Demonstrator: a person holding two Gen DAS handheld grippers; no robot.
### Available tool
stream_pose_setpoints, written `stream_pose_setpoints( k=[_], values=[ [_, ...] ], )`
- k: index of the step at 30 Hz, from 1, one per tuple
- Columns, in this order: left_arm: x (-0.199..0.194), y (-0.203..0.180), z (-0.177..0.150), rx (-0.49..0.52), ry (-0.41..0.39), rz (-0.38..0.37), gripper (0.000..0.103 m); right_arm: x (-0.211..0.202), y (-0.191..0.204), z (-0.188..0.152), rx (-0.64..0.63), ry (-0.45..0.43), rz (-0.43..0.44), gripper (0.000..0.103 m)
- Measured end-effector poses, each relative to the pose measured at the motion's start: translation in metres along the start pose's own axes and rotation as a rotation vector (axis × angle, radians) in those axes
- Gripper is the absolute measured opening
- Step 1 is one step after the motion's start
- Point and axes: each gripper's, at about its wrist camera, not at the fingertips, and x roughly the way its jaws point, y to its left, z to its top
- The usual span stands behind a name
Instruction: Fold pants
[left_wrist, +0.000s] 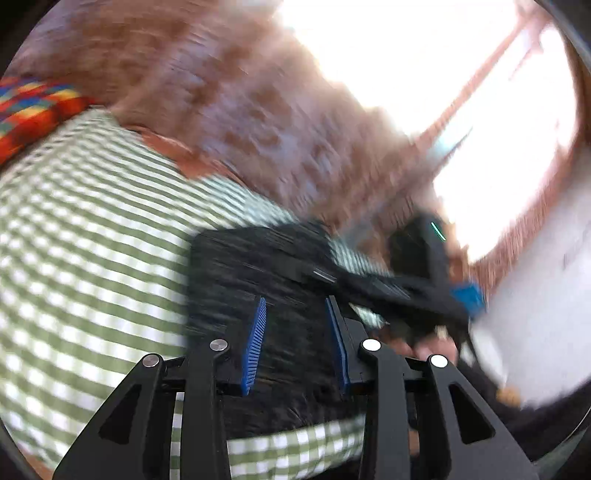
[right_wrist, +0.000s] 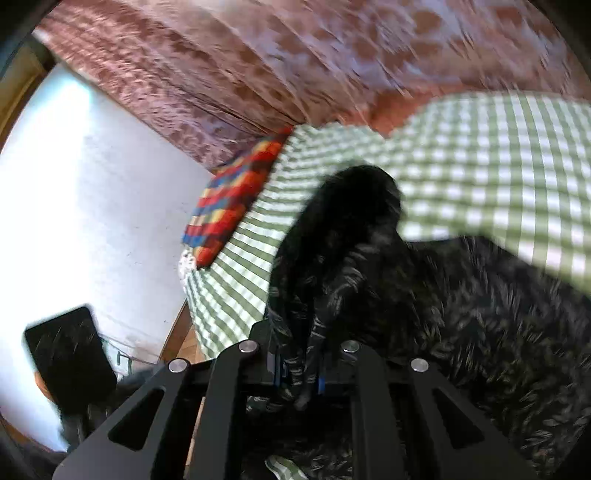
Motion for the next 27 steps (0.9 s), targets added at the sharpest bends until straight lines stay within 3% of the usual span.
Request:
stream_pose_setpoints(
  k=[2, 6, 9, 15, 19, 23, 27],
  values=[
    [-0.008, 0.019, 0.006, -0.045, -0.035, 0.108, 0.032, -0.014, 0.014, 0.007, -0.042, -0.019, 0.008, 0.012],
    [0.016, 0.031, 0.002, -0.057, 0.018, 0.188, 0.032, -0.053, 0.037, 0.011, -0.128, -0.065, 0.002, 0.012],
    [0.041, 0.016, 0.004, -0.025, 0.069, 0.149, 0.032, -0.088, 0.041, 0.011, -0.157, -0.101, -0.035, 0.012],
    [0.097, -0.038, 0.010, 0.083, 0.197, -0.009, 0.032, -0.156, 0.013, -0.008, -0.127, -0.164, -0.127, 0.012],
    [0.130, -0.070, -0.021, 0.161, 0.333, -0.079, 0.032, -0.194, -0.033, -0.035, -0.044, -0.185, -0.214, 0.012],
    [0.158, -0.089, -0.060, 0.245, 0.472, -0.088, 0.032, -0.208, -0.092, -0.071, 0.079, -0.136, -0.304, 0.012],
    [0.163, -0.094, -0.074, 0.279, 0.502, -0.080, 0.032, -0.207, -0.152, -0.108, 0.239, -0.101, -0.339, 0.012]
  ],
)
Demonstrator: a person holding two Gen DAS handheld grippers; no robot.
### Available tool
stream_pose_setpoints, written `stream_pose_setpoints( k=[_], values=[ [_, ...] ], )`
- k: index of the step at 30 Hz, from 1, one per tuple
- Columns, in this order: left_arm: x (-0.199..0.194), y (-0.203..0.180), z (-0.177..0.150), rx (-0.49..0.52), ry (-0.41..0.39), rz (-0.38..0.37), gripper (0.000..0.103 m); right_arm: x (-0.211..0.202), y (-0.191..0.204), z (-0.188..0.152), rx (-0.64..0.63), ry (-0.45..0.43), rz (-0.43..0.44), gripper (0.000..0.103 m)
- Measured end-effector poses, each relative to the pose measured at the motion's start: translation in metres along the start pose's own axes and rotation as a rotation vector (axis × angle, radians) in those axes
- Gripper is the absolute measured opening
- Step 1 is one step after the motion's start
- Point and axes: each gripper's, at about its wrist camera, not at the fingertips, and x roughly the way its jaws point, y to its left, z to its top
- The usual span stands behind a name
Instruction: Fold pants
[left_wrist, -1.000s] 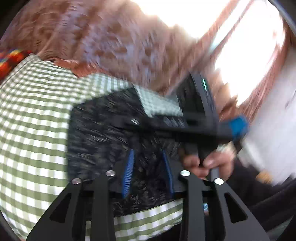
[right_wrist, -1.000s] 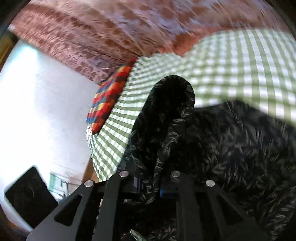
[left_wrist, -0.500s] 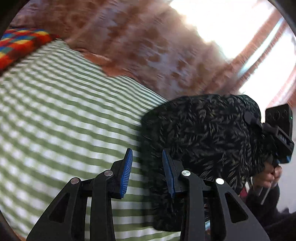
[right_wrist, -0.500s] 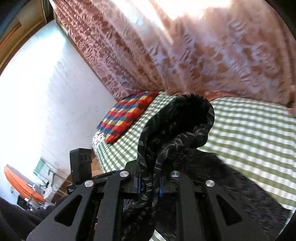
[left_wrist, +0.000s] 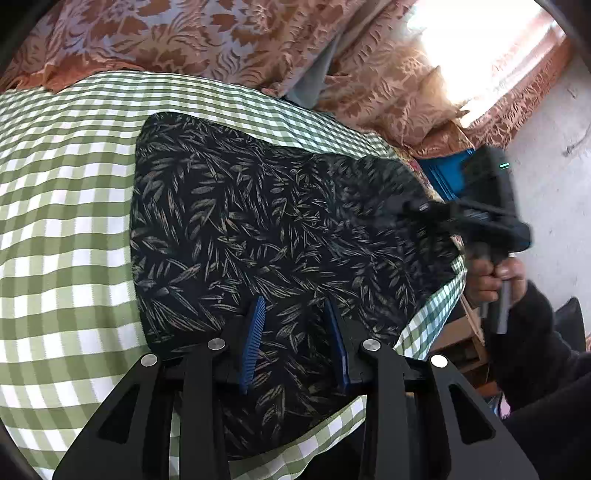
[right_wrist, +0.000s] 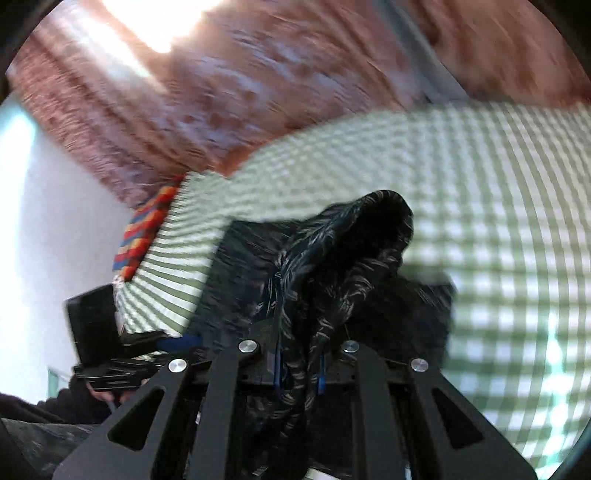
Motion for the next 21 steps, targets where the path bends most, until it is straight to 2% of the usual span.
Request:
stream_pose_setpoints(
  k=[3, 5, 7, 12, 16, 18, 19, 20, 21],
  values=[
    [0.000, -0.003, -0.001, 0.004, 0.009, -0.011, 0.032, 0.005, -0.029, -0.012, 0.087, -0.006, 0.000, 0.022],
    [0.000, -0.005, -0.004, 0.012, 0.010, -0.007, 0.032, -0.001, -0.041, -0.019, 0.131, -0.023, 0.014, 0.034],
    [-0.002, -0.005, -0.003, 0.008, 0.006, -0.018, 0.032, -0.017, -0.043, -0.026, 0.153, -0.057, 0.020, 0.042],
    [-0.010, -0.006, 0.003, -0.007, -0.033, -0.066, 0.032, -0.058, -0.032, -0.049, 0.158, -0.106, 0.029, 0.042],
    [-0.018, -0.009, 0.004, 0.015, -0.058, -0.053, 0.032, -0.063, -0.012, -0.064, 0.139, -0.094, 0.019, 0.042],
    [-0.020, -0.010, 0.003, 0.031, -0.064, -0.033, 0.032, -0.055, -0.007, -0.067, 0.129, -0.080, -0.013, 0.041],
    [-0.020, -0.011, 0.002, 0.037, -0.066, -0.029, 0.032, -0.049, -0.005, -0.067, 0.122, -0.063, -0.033, 0.029],
    [-0.022, -0.013, 0.002, 0.054, -0.069, -0.022, 0.032, -0.044, -0.002, -0.069, 0.109, -0.048, -0.052, 0.011],
    [-0.023, -0.015, 0.000, 0.072, -0.072, -0.013, 0.032, -0.043, 0.004, -0.070, 0.084, -0.044, -0.088, 0.011]
  ],
)
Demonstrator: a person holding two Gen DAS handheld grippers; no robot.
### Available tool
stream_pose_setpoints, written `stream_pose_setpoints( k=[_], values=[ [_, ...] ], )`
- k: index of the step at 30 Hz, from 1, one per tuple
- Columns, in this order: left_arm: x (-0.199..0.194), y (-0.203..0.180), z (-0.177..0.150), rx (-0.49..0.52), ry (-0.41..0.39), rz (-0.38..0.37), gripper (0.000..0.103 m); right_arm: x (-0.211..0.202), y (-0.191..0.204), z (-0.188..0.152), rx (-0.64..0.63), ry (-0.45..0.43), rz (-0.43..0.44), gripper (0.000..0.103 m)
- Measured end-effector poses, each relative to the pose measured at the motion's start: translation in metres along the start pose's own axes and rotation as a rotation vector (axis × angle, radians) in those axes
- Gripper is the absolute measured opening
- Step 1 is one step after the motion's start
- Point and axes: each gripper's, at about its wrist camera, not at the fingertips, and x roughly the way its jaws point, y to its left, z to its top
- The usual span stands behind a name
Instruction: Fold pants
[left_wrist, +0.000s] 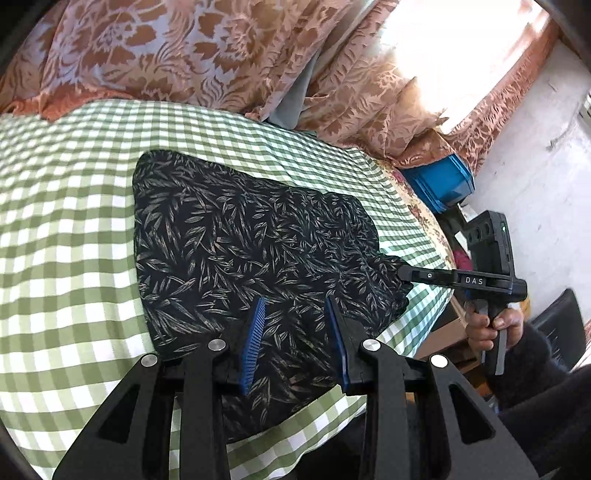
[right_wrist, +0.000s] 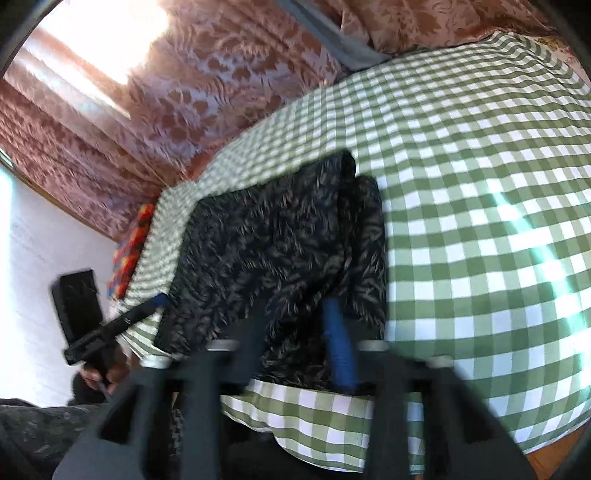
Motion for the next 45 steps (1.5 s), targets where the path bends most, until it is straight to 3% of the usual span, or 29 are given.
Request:
stream_pose_setpoints(
  k=[6, 9, 13, 15, 18, 21, 23, 26, 29, 33, 38, 45],
  values=[
    [0.015, -0.006, -0.025, 0.082, 0.093, 0.020, 0.032, -0.012, 0.007, -0.018, -0.069, 0.007, -0.059, 0.006],
    [0.020, -0.008, -0.031, 0.083, 0.095, 0.021, 0.032, 0.008, -0.010, -0.030, -0.049, 0.040, -0.115, 0.006],
    [0.018, -0.011, -0.028, 0.089, 0.094, 0.042, 0.032, 0.012, -0.015, -0.033, -0.027, 0.025, -0.093, 0.007],
    [0.014, -0.014, -0.025, 0.090, 0.082, 0.048, 0.032, 0.007, -0.010, -0.032, -0.055, 0.039, -0.105, 0.010],
    [0.002, -0.014, -0.017, 0.062, 0.041, 0.052, 0.032, -0.005, -0.004, -0.026, -0.073, 0.018, -0.122, 0.024],
    [-0.007, -0.012, -0.006, 0.058, -0.006, 0.118, 0.042, -0.020, 0.011, -0.012, -0.088, -0.058, -0.110, 0.030],
    [-0.010, -0.007, 0.002, 0.026, -0.019, 0.166, 0.042, -0.020, 0.023, 0.003, -0.094, -0.109, -0.089, 0.044],
    [-0.009, 0.000, 0.018, -0.007, -0.045, 0.276, 0.042, -0.005, 0.041, 0.028, -0.096, -0.160, -0.039, 0.046],
    [-0.003, 0.004, 0.031, -0.026, -0.044, 0.370, 0.042, 0.023, 0.051, 0.053, -0.065, -0.173, -0.043, 0.052],
    [0.008, 0.001, 0.038, 0.005, -0.036, 0.439, 0.042, 0.056, 0.053, 0.070, -0.028, -0.168, -0.078, 0.052],
    [0.025, 0.000, 0.040, 0.021, -0.005, 0.447, 0.042, 0.066, 0.039, 0.067, -0.016, -0.164, -0.146, 0.052],
    [0.041, 0.003, 0.036, 0.017, 0.035, 0.457, 0.042, 0.076, 0.016, 0.059, 0.032, -0.168, -0.154, 0.045]
  ],
)
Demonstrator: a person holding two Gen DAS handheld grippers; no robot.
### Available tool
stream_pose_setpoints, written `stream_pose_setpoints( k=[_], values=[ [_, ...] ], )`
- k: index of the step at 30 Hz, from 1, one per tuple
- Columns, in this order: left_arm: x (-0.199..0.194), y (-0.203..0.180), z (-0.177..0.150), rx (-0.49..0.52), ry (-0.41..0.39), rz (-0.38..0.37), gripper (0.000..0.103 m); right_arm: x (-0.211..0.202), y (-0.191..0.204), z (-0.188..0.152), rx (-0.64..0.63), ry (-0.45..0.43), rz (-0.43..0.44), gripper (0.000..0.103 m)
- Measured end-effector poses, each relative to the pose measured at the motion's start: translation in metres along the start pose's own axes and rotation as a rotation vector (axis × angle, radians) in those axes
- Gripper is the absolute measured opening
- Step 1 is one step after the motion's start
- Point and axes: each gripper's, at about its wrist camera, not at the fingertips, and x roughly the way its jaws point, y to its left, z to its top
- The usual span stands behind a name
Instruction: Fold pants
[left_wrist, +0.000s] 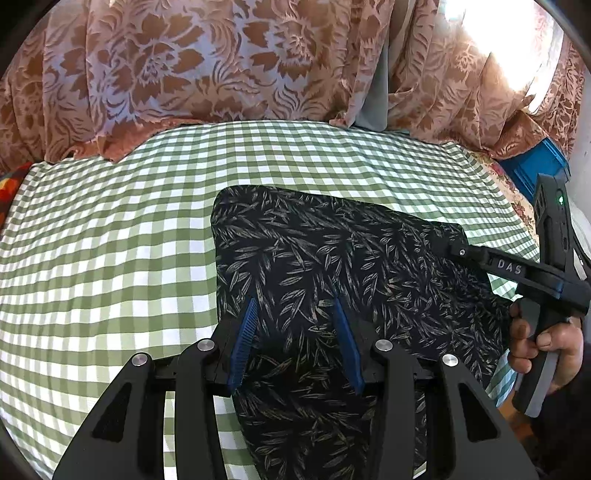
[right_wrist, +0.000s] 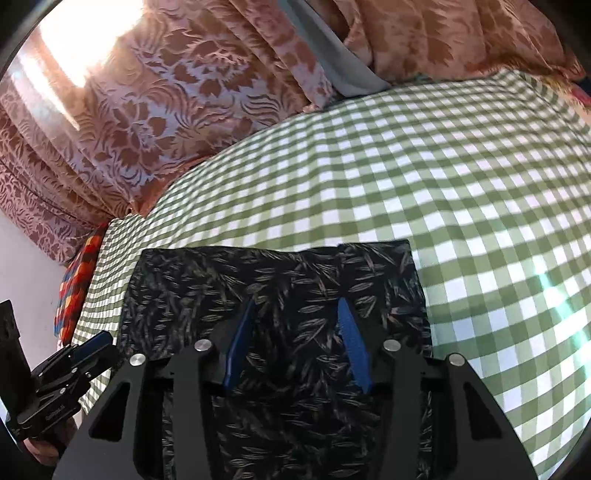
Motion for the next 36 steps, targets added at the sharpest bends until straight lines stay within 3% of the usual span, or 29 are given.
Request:
stream_pose_setpoints(
  k=[3, 5, 8, 12, 15, 18, 19, 20, 26, 28, 31, 36],
  values=[
    [0.004, 0.000, -0.001, 0.000, 0.010, 0.007, 0.042, 0.003, -0.008, -0.004, 0.006, -0.008, 0.011, 0.040],
    [0.006, 0.001, -0.003, -0.005, 0.014, 0.006, 0.042, 0.005, -0.021, -0.007, 0.023, -0.020, 0.016, 0.022],
    [0.007, 0.001, -0.004, -0.012, 0.013, -0.002, 0.051, 0.004, -0.039, -0.009, 0.097, -0.027, 0.071, 0.005],
    [0.007, 0.000, -0.006, -0.009, 0.009, 0.004, 0.052, 0.001, -0.041, -0.007, 0.105, -0.024, 0.086, 0.004],
    [0.004, 0.004, -0.007, -0.021, -0.001, -0.014, 0.061, -0.003, -0.036, -0.005, 0.085, -0.019, 0.068, 0.004],
    [-0.005, 0.022, -0.006, -0.076, -0.032, -0.055, 0.070, -0.017, -0.032, -0.001, 0.067, -0.015, 0.101, 0.019],
    [-0.007, 0.033, -0.005, -0.111, -0.043, -0.074, 0.071, -0.025, -0.032, 0.001, 0.060, -0.031, 0.095, 0.046],
    [-0.007, 0.044, -0.004, -0.147, -0.046, -0.091, 0.071, -0.036, -0.033, 0.000, 0.050, -0.060, 0.086, 0.066],
    [0.009, 0.087, -0.006, -0.339, -0.003, -0.198, 0.071, -0.057, -0.065, -0.004, 0.108, -0.060, 0.109, 0.067],
    [0.018, 0.092, -0.008, -0.378, 0.017, -0.279, 0.071, -0.053, -0.076, -0.007, 0.152, -0.030, 0.172, 0.067],
    [0.033, 0.089, -0.012, -0.407, 0.063, -0.355, 0.071, -0.042, -0.082, -0.014, 0.175, 0.027, 0.239, 0.067],
    [0.048, 0.081, -0.020, -0.408, 0.104, -0.390, 0.075, -0.031, -0.086, -0.027, 0.165, 0.101, 0.258, 0.065]
  ],
)
